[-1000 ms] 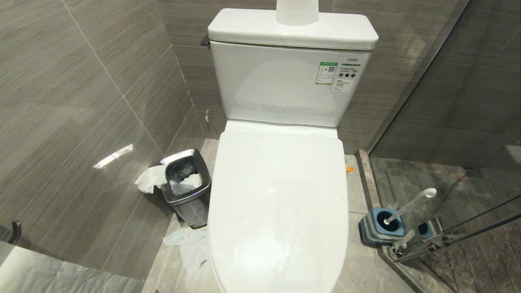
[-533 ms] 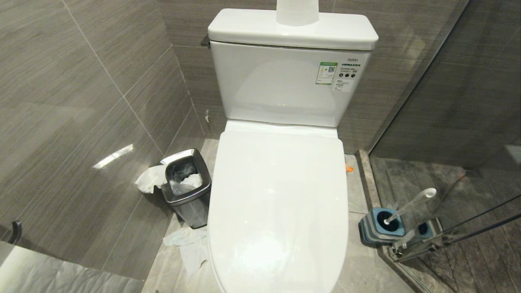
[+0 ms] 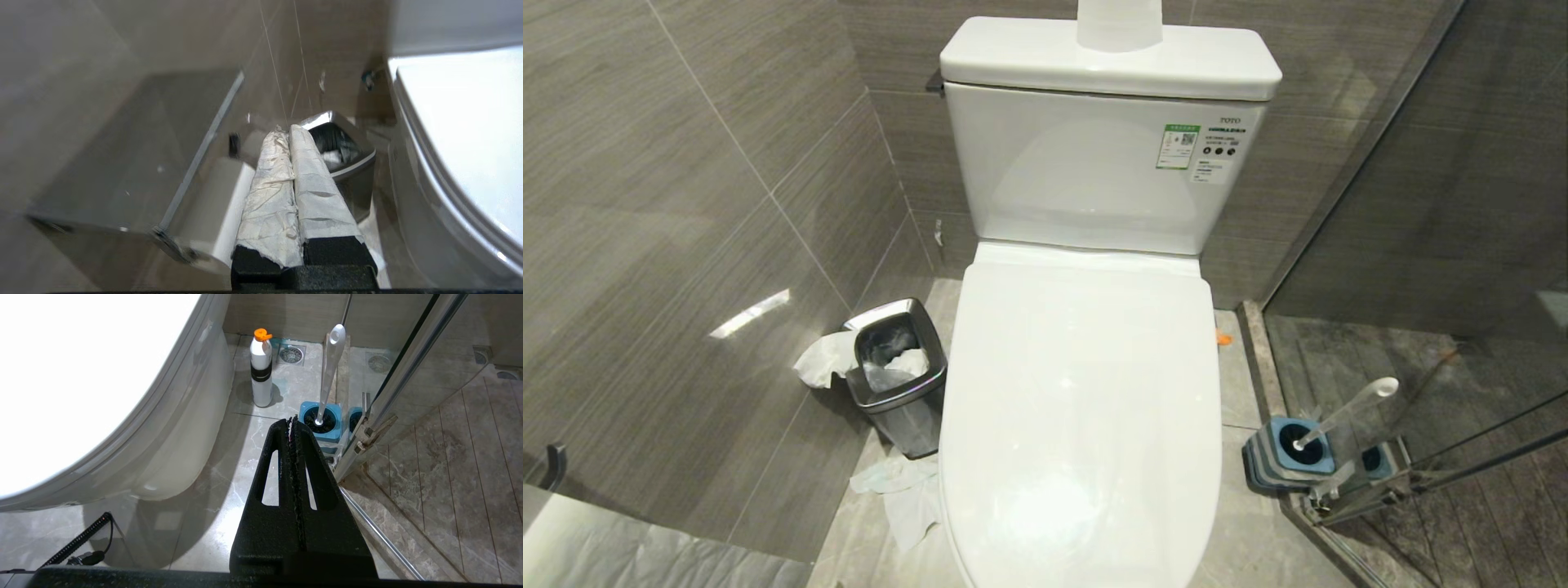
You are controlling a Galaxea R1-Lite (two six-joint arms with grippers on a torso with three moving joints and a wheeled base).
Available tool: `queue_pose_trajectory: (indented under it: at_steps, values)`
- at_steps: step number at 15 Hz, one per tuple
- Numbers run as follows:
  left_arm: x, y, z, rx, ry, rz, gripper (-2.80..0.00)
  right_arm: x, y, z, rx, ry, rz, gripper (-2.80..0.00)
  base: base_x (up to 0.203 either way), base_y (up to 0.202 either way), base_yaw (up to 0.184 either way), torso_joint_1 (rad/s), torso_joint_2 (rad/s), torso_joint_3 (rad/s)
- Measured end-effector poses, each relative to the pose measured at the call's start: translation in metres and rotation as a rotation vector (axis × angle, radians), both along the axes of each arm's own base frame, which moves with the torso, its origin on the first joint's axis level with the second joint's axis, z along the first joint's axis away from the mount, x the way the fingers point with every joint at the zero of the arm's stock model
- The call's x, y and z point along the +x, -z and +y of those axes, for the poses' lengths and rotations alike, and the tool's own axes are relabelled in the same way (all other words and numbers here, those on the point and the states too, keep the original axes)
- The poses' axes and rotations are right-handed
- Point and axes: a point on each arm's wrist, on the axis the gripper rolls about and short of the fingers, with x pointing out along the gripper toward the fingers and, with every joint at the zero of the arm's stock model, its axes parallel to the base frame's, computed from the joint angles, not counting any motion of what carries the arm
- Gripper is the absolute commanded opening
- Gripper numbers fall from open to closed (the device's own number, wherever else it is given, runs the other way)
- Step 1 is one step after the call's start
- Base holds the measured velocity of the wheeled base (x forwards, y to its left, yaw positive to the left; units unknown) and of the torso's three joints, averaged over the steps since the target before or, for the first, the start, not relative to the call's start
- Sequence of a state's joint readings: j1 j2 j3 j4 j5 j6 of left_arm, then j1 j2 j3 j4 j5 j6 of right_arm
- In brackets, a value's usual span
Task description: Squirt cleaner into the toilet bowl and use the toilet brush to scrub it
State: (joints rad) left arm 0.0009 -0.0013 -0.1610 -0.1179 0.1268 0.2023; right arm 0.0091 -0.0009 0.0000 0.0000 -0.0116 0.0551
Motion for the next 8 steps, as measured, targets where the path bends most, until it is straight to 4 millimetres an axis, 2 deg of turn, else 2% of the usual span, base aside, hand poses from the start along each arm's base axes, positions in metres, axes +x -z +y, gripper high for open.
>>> queue_pose_trajectory:
  at_steps: [4,8]
  values:
    - [0.016,0.037,0.000,-0.035,0.016,0.115,-2.80,0.000,0.000,0.000,0.000,0.000,0.000,-2.80,0.000,0.000,0.000,0.000,0.00,0.000]
    - [0.018,0.051,-0.003,-0.048,0.146,0.236,-2.80,0.000,0.000,0.000,0.000,0.001,0.000,-2.80,0.000,0.000,0.000,0.000,0.00,0.000]
